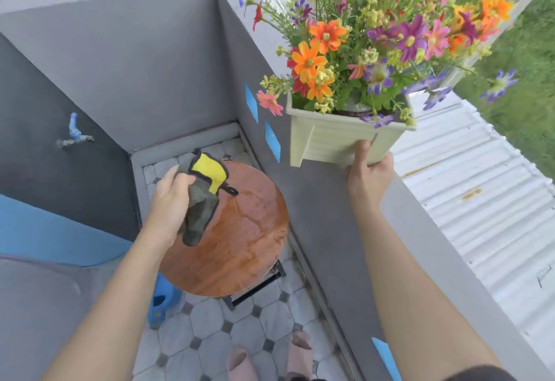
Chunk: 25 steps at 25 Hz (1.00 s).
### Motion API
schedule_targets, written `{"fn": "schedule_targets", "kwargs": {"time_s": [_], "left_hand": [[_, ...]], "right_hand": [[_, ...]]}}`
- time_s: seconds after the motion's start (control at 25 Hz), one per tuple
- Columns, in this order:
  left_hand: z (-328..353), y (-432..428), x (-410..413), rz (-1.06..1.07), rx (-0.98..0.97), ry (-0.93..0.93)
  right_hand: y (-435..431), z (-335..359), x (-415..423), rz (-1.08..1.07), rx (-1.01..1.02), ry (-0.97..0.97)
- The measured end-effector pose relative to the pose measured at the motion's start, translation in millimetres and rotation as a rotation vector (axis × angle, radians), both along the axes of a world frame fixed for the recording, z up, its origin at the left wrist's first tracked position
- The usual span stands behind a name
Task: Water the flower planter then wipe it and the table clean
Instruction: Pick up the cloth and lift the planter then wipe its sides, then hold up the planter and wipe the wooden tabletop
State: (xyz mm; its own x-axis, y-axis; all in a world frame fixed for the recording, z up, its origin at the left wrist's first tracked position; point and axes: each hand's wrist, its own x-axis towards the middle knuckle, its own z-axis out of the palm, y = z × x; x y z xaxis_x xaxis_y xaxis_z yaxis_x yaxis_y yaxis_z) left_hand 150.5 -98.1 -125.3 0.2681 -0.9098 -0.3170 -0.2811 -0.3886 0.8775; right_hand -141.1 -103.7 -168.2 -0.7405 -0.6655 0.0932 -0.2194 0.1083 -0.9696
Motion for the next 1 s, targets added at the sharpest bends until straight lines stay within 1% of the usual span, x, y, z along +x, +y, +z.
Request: {"fn": "schedule_targets", "kwargs": {"time_s": [0.08, 0.12, 0.16, 0.2, 0.24, 0.28, 0.32, 0.36, 0.4, 0.48, 0.52, 0.6, 0.68, 0.76, 0.84, 0.92, 1.0], "left_hand": [[12, 12, 14, -0.051, -0.068, -0.113], [10, 21, 17, -0.134, -0.094, -0.207], [3, 33, 18, -0.242, -0.08, -0.336], [-12, 46, 17, -0.381, -0.025, -0.483], [-31, 62, 13, -0.56, 0.082, -0.621], [-53, 78, 7, -0.745, 0.197, -0.715], [-71, 95, -2, -0.882, 0.258, -0.785], [-85, 106, -8, -0.926, 0.253, -0.807], [-94, 109, -10, -0.897, 0.18, -0.785], [-100, 98, -1, -0.879, -0.047, -0.788], [-103, 88, 6, -0.92, -0.164, -0.827], [-111, 70, 26, -1.123, -0.29, -0.94], [-124, 61, 43, -1.26, -0.306, -1.061], [-137, 66, 50, -1.246, -0.303, -1.112], [-146, 85, 41, -1.223, -0.305, -1.108], [-148, 107, 18, -1.249, -0.307, -1.056], [-146, 114, -9, -1.223, -0.22, -1.026]], "right_hand": [[1, 2, 1, -0.004, -0.007, 0.051], [1, 2, 2, -0.009, -0.005, 0.078], [2, 2, 3, -0.01, -0.003, 0.096], [3, 3, 5, -0.008, -0.003, 0.103], [4, 4, 6, -0.008, -0.004, 0.099], [4, 6, 7, -0.007, -0.004, 0.095], [5, 7, 7, -0.005, -0.002, 0.096], [7, 7, 6, 0.002, 0.005, 0.098], [8, 8, 6, 0.016, 0.016, 0.099], [11, 8, 3, 0.039, 0.036, 0.124], [11, 7, 1, 0.047, 0.051, 0.149], [11, 8, 0, 0.062, 0.055, 0.158], [10, 8, -1, 0.053, 0.033, 0.137], [8, 5, -2, 0.051, 0.027, 0.122], [7, 3, -2, 0.044, 0.036, 0.118], [6, 3, -3, 0.038, 0.051, 0.131], [7, 2, -3, 0.041, 0.058, 0.127]]}}
